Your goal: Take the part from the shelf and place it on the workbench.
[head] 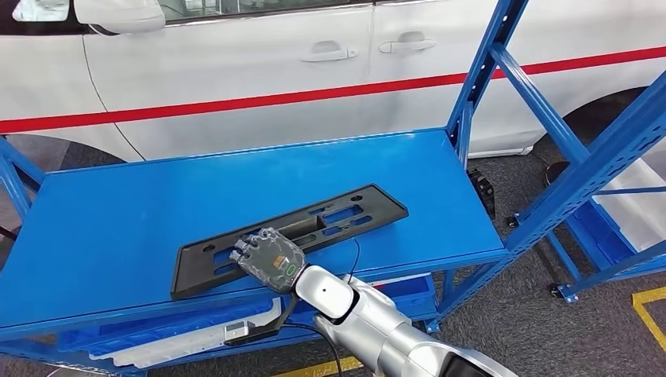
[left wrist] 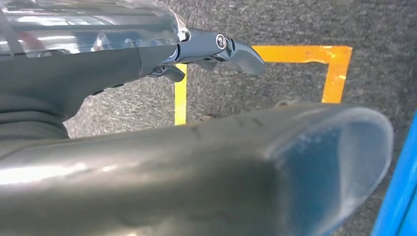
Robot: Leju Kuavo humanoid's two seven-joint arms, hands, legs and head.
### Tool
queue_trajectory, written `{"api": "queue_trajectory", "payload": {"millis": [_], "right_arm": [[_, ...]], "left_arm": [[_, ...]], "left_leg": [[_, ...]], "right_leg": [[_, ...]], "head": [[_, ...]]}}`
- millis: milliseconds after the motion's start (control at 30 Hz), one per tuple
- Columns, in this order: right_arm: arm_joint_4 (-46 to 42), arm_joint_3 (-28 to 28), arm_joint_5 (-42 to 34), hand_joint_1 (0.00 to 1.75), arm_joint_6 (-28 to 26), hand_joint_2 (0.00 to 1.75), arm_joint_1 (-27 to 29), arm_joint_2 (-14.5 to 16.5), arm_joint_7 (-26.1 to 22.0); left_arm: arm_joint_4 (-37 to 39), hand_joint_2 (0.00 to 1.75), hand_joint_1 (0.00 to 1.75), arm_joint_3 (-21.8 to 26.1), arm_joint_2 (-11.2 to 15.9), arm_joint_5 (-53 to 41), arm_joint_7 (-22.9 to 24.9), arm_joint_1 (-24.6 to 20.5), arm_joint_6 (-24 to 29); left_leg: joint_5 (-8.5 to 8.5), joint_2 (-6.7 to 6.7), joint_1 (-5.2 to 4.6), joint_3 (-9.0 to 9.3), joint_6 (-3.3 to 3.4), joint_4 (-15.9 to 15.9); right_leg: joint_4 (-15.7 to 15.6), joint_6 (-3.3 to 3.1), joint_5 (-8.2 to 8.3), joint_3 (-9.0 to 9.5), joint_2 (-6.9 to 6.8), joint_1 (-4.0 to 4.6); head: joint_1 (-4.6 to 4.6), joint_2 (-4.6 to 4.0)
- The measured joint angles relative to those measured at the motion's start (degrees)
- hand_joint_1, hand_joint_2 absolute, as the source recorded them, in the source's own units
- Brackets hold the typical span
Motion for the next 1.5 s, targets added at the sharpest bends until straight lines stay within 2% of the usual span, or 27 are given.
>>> {"api": "queue_trajectory", "payload": {"millis": [100,133,167,200,267,333,400,467,500,600,633,667,700,800,867,933,1000,1033,1100,1133,1167,1200,1233,1267,1333,1400,1500], "right_arm": [[0.19,-0.01,-0.43,1.68,-0.03,1.75,-0.12,-0.07,0.00],[0.27,-0.01,-0.50,1.68,-0.03,1.75,-0.09,-0.10,0.00],[0.33,-0.01,-0.53,1.67,-0.03,1.75,-0.08,-0.13,0.00],[0.37,-0.01,-0.56,1.67,-0.04,1.75,-0.10,-0.13,0.00],[0.40,-0.01,-0.60,1.67,-0.08,1.75,-0.19,-0.12,0.00],[0.39,-0.01,-0.75,1.67,-0.27,1.75,-0.27,-0.10,-0.01],[0.37,-0.07,-1.19,1.67,-0.84,1.75,-0.26,-0.13,-0.02],[0.13,-0.47,-2.14,1.68,-1.79,1.75,-0.20,-0.19,-0.14],[-0.24,-0.86,-2.86,1.68,-2.37,1.75,-0.16,-0.27,-0.32],[-3.49,-2.76,-6.54,1.68,-4.32,1.75,0.75,-1.30,-2.27],[-5.56,-3.61,-8.98,1.68,-5.01,1.75,1.56,-2.07,-3.71],[-8.10,-4.58,-12.49,1.68,-5.61,1.75,2.60,-3.00,-5.72],[-11.09,-5.67,-17.26,1.68,-6.09,1.75,3.75,-4.04,-8.41],[-23.13,-10.18,-38.19,1.68,-5.19,1.75,7.18,-7.62,-19.98],[-31.80,-13.75,-51.64,1.68,-1.87,1.75,9.31,-10.14,-26.95],[-39.73,-17.36,-62.13,1.68,3.24,1.75,11.50,-12.33,-31.74],[-47.08,-20.80,-69.96,1.68,9.26,1.75,13.38,-13.93,-34.05],[-50.20,-22.23,-72.85,1.68,12.16,1.75,13.93,-14.47,-34.28],[-55.55,-24.53,-77.56,1.68,17.52,1.75,14.38,-15.33,-34.28],[-57.83,-25.37,-79.66,1.68,19.93,1.75,14.47,-15.72,-34.23],[-59.91,-26.05,-81.70,1.68,22.19,1.75,14.52,-16.05,-34.15],[-61.81,-26.62,-83.62,1.68,24.24,1.75,14.52,-16.32,-34.04],[-63.52,-27.10,-85.39,1.68,26.05,1.75,14.45,-16.51,-33.94],[-65.02,-27.50,-86.90,1.68,27.55,1.75,14.31,-16.63,-33.82],[-67.35,-28.01,-89.23,1.68,29.85,1.75,13.90,-16.76,-33.38],[-68.93,-28.29,-90.94,1.68,31.44,1.75,13.66,-16.86,-32.77],[-70.39,-28.51,-92.21,1.68,32.60,1.75,13.54,-17.00,-31.94]], "left_arm": [[0.00,0.00,0.00,0.01,0.04,0.02,-0.60,-0.05,-0.27],[0.00,0.00,0.00,0.01,0.05,0.02,-0.72,-0.03,-0.35],[0.00,0.00,0.00,0.02,0.05,0.02,-0.77,0.00,-0.40],[0.00,0.00,0.00,0.02,0.05,0.02,-0.80,0.02,-0.44],[0.00,0.00,0.00,0.02,0.04,0.02,-1.11,0.02,-0.54],[0.00,0.87,0.00,0.02,0.03,0.02,-2.35,0.01,-0.74],[0.00,1.75,0.00,0.00,0.03,-0.01,-4.93,0.03,-0.90],[0.00,1.75,0.00,-0.03,0.05,-0.03,-7.69,0.04,-0.78],[0.00,1.75,0.00,-0.03,0.05,-0.02,-8.65,0.03,-0.55],[0.00,1.75,0.00,-0.04,0.04,0.04,-10.26,0.13,0.07],[0.00,1.75,0.00,-0.04,0.04,0.05,-10.70,0.23,0.12],[0.00,1.75,0.00,-0.03,0.03,0.06,-11.04,0.34,0.20],[0.00,1.75,0.00,-0.03,0.04,0.06,-11.27,0.42,0.31],[0.01,1.75,0.00,-0.02,0.05,0.08,-11.16,0.46,0.41],[0.02,1.75,0.00,-0.02,0.04,0.29,-10.93,0.43,0.31],[0.03,1.75,0.00,0.02,0.02,0.61,-10.66,0.50,0.42],[0.05,1.75,0.00,0.07,-0.05,0.79,-10.48,0.53,0.60],[0.05,1.75,0.00,0.08,-0.09,0.83,-10.45,0.45,0.67],[0.05,1.75,0.00,0.11,-0.10,0.85,-10.43,0.26,0.75],[0.04,1.75,0.00,0.12,-0.10,0.85,-10.43,0.20,0.78],[0.04,1.75,0.00,0.13,-0.10,0.85,-10.43,0.16,0.80],[0.05,1.75,0.00,0.13,-0.10,0.85,-10.43,0.14,0.85],[0.05,1.75,0.00,0.13,-0.11,0.85,-10.43,0.11,0.90],[0.06,1.75,0.00,0.13,-0.12,0.84,-10.43,0.07,0.94],[0.07,1.75,0.00,0.13,-0.15,0.84,-10.48,-0.05,0.99],[0.07,1.75,0.00,0.15,-0.16,0.85,-10.58,-0.18,1.05],[0.07,1.75,0.00,0.18,-0.16,0.92,-10.76,-0.22,1.13]], "left_leg": [[0.18,0.12,-0.01,-0.20,0.49,-0.10],[0.19,0.13,-0.04,-0.26,0.50,-0.09],[0.19,0.11,-0.05,-0.28,0.49,-0.06],[0.18,0.06,-0.05,-0.25,0.47,-0.04],[0.11,-0.07,-0.08,-0.10,0.29,0.02],[0.04,-0.21,-0.22,-0.16,-0.26,0.14],[0.10,-0.27,-0.26,-0.28,-1.05,0.10],[-0.25,-0.25,-0.08,-0.42,-1.74,0.34],[-1.16,-0.21,0.00,-0.96,-1.98,1.58],[-6.45,-0.12,0.20,-5.61,-2.44,11.77],[-7.56,-0.12,0.24,-7.17,-2.57,15.06],[-7.59,-0.11,0.26,-7.87,-2.65,16.50],[-6.53,-0.10,0.28,-7.50,-2.68,15.70],[-1.36,-0.09,0.33,-2.42,-2.46,5.01],[-0.61,-0.17,0.16,-0.73,-1.81,1.37],[-0.64,-0.24,0.00,-0.80,-0.92,1.27],[-0.39,-0.19,0.04,-0.74,-0.09,0.93],[-0.27,-0.13,0.10,-0.71,0.28,0.76],[-0.23,-0.04,0.05,-0.81,0.68,0.74],[-0.24,-0.02,0.00,-0.86,0.74,0.76],[-0.25,-0.02,-0.04,-0.87,0.77,0.79],[-0.27,-0.05,-0.05,-0.85,0.76,0.82],[-0.29,-0.10,-0.06,-0.79,0.72,0.86],[-0.35,-0.15,-0.06,-0.71,0.64,0.89],[-0.51,-0.23,-0.24,-0.69,0.29,1.01],[-0.59,-0.25,-0.39,-0.81,-0.29,1.05],[-1.29,-0.20,-0.27,-1.14,-1.22,1.82]], "right_leg": [[10.66,0.56,-5.24,-5.08,-0.03,-0.33],[13.50,0.67,-6.02,-6.47,-0.04,-0.44],[14.19,0.71,-5.65,-6.82,-0.05,-0.52],[12.64,0.68,-4.30,-6.05,-0.05,-0.61],[4.88,0.38,-0.58,-2.11,-0.05,-0.71],[-1.08,-0.05,1.25,0.74,-0.01,-0.49],[-2.18,-0.50,1.31,1.08,0.04,-0.12],[-2.72,-1.16,1.63,1.25,-0.01,-0.22],[-3.04,-1.54,1.83,1.37,-0.08,-0.33],[-3.33,-2.11,2.03,1.38,-0.30,-0.28],[-3.29,-2.12,2.01,1.34,-0.36,-0.18],[-3.22,-2.11,1.97,1.32,-0.42,-0.12],[-3.11,-2.05,1.89,1.33,-0.44,-0.10],[-2.36,-1.42,1.37,1.28,-0.42,-0.08],[-1.95,-0.83,1.19,0.98,-0.40,0.09],[-1.95,-0.25,1.25,0.83,-0.37,0.12],[-0.68,0.38,0.23,0.30,-0.32,-0.10],[1.46,0.67,-1.13,-0.69,-0.30,-0.21],[8.95,1.07,-4.84,-4.35,-0.29,-0.37],[12.68,1.19,-6.14,-6.22,-0.29,-0.42],[14.84,1.24,-6.44,-7.38,-0.29,-0.45],[14.74,1.22,-5.62,-7.42,-0.30,-0.46],[12.34,1.11,-3.89,-6.31,-0.30,-0.47],[8.30,0.95,-1.74,-4.31,-0.30,-0.47],[0.87,0.52,0.89,-0.71,-0.28,-0.28],[-1.57,0.04,1.21,0.28,-0.23,-0.07],[-1.89,-0.92,1.53,0.27,-0.22,-0.16]], "head": [[0.00,0.00],[-0.01,0.00],[-0.01,0.00],[-0.01,0.00],[0.00,0.00],[0.00,0.00],[-0.01,0.00],[-0.01,0.00],[-0.01,0.00],[-0.01,0.00],[-0.01,0.00],[-0.01,0.00],[-0.01,0.00],[-0.01,0.00],[-0.02,0.00],[-0.02,0.00],[-0.01,0.00],[-0.01,0.00],[-0.01,0.00],[-0.01,0.00],[-0.01,0.00],[-0.01,0.00],[-0.01,0.00],[-0.01,0.00],[-0.01,0.00],[-0.01,0.00],[-0.01,0.00]]}}
